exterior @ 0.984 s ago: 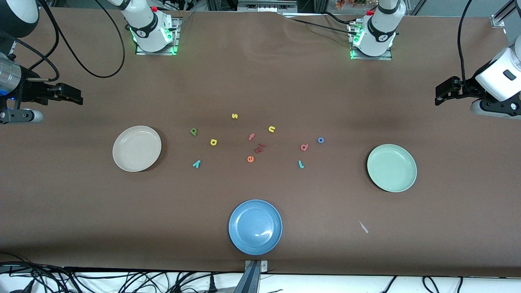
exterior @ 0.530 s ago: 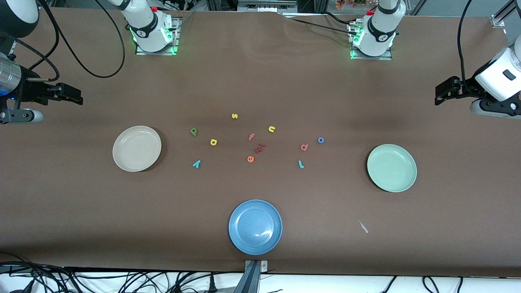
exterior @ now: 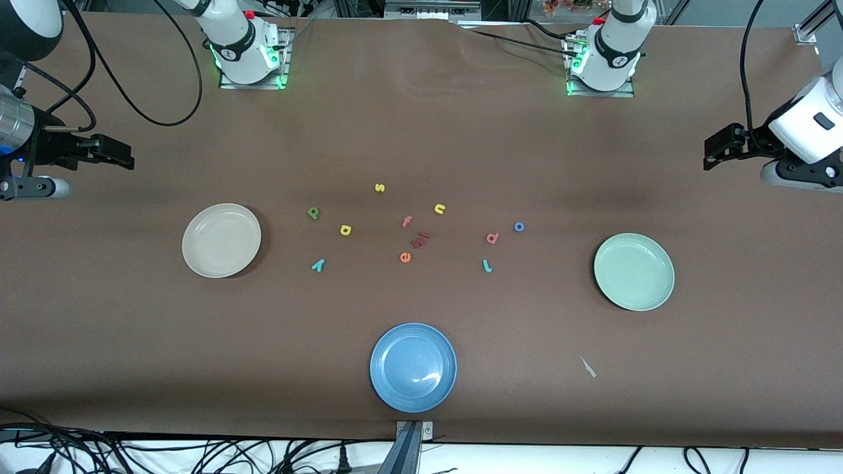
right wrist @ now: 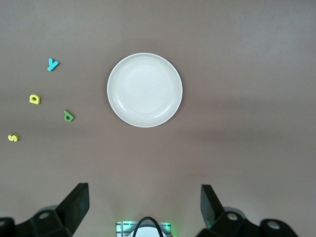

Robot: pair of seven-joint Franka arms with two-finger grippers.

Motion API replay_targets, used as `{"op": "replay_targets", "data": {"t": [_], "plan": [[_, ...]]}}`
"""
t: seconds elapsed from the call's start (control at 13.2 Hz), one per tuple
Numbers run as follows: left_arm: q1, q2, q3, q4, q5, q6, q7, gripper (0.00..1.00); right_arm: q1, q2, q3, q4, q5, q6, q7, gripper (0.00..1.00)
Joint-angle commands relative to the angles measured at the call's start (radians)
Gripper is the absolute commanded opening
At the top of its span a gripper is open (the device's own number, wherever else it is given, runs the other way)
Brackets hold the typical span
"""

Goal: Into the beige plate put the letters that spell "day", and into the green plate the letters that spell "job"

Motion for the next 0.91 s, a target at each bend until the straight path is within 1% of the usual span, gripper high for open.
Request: {"op": "replay_targets", "data": {"t": [0.0, 0.83], "plan": [[0.000, -0.004, -0.003, 0.016, 0.004, -0.020, -0.003, 1.00, -0.006, 0.007, 0.003, 0.020, -0.011, -0.021, -0.009, 1.00], [-0.012, -0.004, -0.006, 0.021, 0.005, -0.020, -0.004, 1.00, -0.006, 0.007, 0.003, 0.020, -0.011, -0.023, -0.009, 1.00]]}}
